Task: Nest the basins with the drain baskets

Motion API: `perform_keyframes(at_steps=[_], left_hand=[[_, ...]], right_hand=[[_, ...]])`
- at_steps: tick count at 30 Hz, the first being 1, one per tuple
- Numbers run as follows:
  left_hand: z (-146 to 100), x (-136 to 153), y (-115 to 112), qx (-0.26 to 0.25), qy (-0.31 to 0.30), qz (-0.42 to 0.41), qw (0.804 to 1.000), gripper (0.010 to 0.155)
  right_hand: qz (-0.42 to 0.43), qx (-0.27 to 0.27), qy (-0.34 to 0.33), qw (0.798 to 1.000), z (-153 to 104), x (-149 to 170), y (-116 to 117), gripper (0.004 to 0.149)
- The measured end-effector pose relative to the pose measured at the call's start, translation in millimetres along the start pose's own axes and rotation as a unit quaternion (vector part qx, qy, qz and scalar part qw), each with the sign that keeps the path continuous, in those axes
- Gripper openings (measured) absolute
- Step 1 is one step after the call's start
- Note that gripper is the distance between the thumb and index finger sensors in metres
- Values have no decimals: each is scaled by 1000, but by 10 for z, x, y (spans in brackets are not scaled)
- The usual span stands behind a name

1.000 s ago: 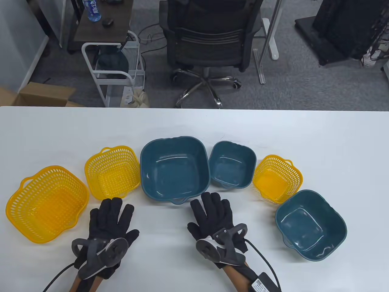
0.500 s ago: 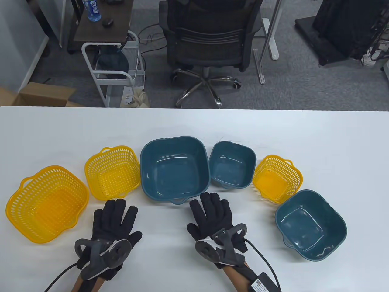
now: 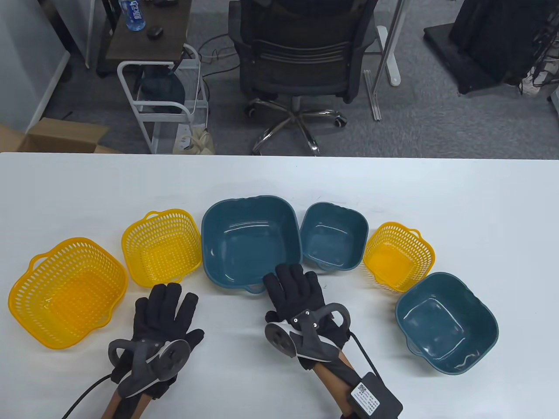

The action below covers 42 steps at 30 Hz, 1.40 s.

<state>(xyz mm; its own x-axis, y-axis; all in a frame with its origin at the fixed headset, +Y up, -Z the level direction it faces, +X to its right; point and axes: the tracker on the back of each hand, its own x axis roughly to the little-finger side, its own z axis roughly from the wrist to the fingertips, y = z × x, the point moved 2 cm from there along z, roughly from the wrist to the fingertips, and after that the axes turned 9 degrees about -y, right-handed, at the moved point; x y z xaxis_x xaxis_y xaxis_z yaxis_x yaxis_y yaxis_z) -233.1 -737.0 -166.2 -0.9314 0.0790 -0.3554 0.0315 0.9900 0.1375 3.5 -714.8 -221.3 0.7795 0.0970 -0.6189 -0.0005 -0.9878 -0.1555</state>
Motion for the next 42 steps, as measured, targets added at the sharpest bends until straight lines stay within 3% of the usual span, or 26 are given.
perform_keyframes(at_steps=[8,11,23,26,33,42], left_hand=[[-1,25,20,-3,4,1,1000,82],[3,24,21,-4,3,4,1000,82],[0,24,27,-4,3,-2,1000,82],[0,31,26,-3,5,-5,1000,81],[-11,75,46,-6,13,-15,1000,81],[-65,251,171,-38,42,-34,998,81]], right_hand=[[-40,-95,-38,994,392,61,64,85],[-27,-104,-42,993,460,69,88,80],[-54,-67,-73,994,602,-19,160,45],[-23,-55,-77,995,607,-50,169,43],[-23,22,-129,991,388,-232,42,43],[-23,57,-166,984,-87,-573,-75,44]])
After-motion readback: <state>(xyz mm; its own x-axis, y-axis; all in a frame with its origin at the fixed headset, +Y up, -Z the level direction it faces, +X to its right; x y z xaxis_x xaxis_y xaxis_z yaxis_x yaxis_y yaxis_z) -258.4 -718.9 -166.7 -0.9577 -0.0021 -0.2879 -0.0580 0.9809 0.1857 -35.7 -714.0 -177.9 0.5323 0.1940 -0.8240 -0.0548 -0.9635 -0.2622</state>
